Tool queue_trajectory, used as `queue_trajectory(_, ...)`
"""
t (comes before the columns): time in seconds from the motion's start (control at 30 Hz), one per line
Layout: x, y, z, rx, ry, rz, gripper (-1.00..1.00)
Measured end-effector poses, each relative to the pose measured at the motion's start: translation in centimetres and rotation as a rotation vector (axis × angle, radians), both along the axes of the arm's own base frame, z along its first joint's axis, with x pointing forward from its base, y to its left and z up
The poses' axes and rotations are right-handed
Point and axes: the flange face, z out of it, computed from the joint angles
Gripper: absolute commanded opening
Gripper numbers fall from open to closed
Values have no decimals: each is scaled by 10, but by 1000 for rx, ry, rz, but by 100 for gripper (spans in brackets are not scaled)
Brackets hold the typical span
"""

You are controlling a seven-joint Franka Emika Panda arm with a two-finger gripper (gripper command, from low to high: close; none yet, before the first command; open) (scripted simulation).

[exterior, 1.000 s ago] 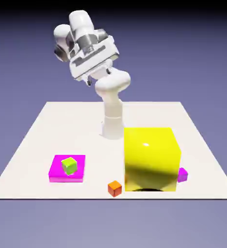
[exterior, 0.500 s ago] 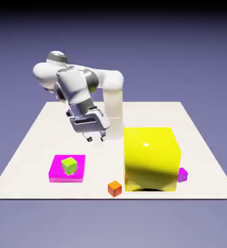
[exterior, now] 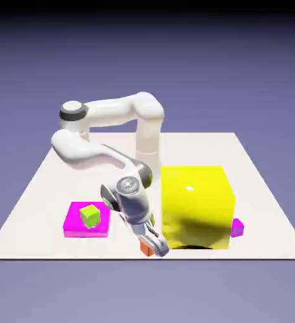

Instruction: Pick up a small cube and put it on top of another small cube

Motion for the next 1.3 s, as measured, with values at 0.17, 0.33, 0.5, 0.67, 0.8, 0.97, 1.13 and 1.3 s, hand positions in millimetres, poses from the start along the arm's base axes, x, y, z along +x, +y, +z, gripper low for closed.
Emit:
queue_trajectory(0.17,15,-17,64,68,-99,97,-100)
queue_trajectory(0.33,18,39,108,-30,-334,440,-100)
queue_trajectory(0.5,7,105,145,-133,-537,825,-100)
queue_trajectory(0.67,-21,175,171,-237,-705,1244,-100)
queue_trajectory(0.8,-54,229,182,-319,-811,1598,-100)
queue_trajectory(0.97,-108,290,184,-414,-907,2060,-100)
queue_trajectory(1.13,-171,336,172,-491,-956,2539,-100)
queue_trajectory(1.3,-239,365,150,512,904,-2883,-100)
